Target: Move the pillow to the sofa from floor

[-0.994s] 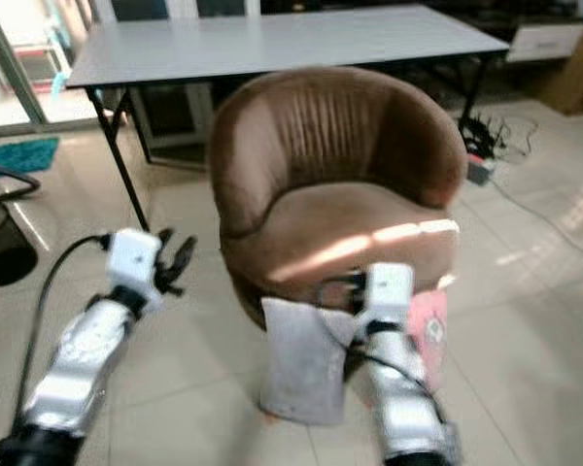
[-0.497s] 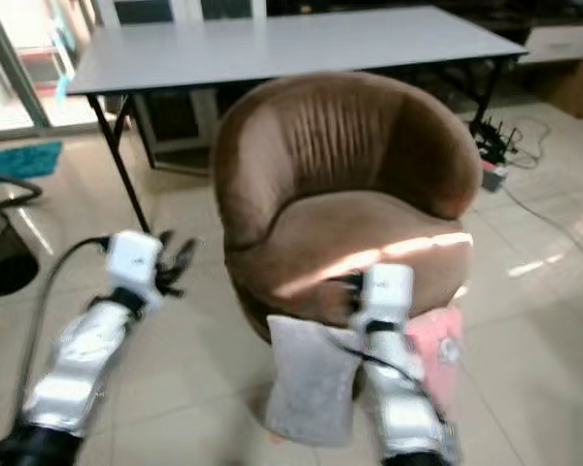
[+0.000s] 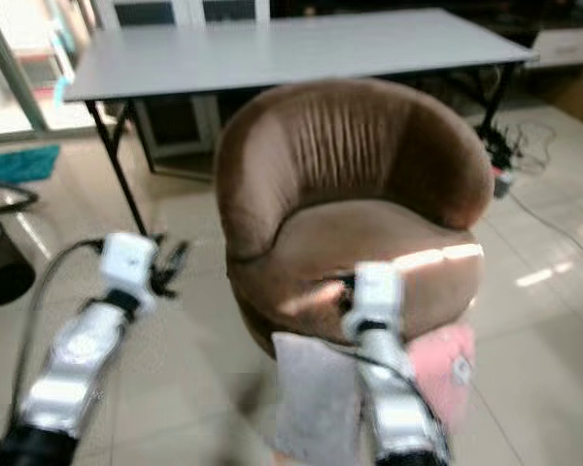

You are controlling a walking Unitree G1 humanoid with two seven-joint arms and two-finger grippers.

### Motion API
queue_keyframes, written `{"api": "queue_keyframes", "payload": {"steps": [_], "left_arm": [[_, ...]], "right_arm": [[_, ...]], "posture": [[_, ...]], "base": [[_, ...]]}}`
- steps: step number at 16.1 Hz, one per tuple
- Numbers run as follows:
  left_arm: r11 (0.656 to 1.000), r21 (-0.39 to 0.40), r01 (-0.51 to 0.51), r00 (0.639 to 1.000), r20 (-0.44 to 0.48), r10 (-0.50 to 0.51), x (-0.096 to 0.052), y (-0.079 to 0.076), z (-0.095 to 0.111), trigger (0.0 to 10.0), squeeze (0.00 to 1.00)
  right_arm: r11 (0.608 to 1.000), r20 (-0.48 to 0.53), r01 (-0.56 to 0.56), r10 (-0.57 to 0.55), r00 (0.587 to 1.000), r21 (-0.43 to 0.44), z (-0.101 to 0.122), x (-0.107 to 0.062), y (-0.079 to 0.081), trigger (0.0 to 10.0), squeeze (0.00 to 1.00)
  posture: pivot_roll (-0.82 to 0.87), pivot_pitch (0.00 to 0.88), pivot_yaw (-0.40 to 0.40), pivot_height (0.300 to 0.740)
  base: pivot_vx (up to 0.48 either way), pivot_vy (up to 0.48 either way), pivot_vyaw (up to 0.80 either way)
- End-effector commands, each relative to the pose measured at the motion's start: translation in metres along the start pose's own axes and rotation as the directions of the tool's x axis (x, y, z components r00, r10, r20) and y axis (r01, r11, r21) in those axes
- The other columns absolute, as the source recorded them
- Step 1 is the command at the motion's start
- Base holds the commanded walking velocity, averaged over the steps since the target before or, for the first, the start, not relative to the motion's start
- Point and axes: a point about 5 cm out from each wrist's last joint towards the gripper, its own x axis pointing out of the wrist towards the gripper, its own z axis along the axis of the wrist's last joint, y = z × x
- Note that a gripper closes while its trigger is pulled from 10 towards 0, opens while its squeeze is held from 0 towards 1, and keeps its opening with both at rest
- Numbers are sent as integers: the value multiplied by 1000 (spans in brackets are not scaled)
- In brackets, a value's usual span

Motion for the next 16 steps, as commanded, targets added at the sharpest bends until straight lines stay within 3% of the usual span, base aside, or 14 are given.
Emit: {"api": "queue_keyframes", "payload": {"steps": [1,16], "left_arm": [[1000,-7,19,1000,5,-18,4,-6,3,10000,0],[1000,9,30,999,-13,-30,1,-10,-1,10000,0]], "right_arm": [[1000,-6,26,-26,1000,-16,0,0,-11,10000,0],[1000,-19,11,-11,1000,-5,-3,-3,-9,10000,0]], "posture": [[-10,0,33,740],[-12,1,31,595]], "base": [[0,0,0],[0,0,0]]}}
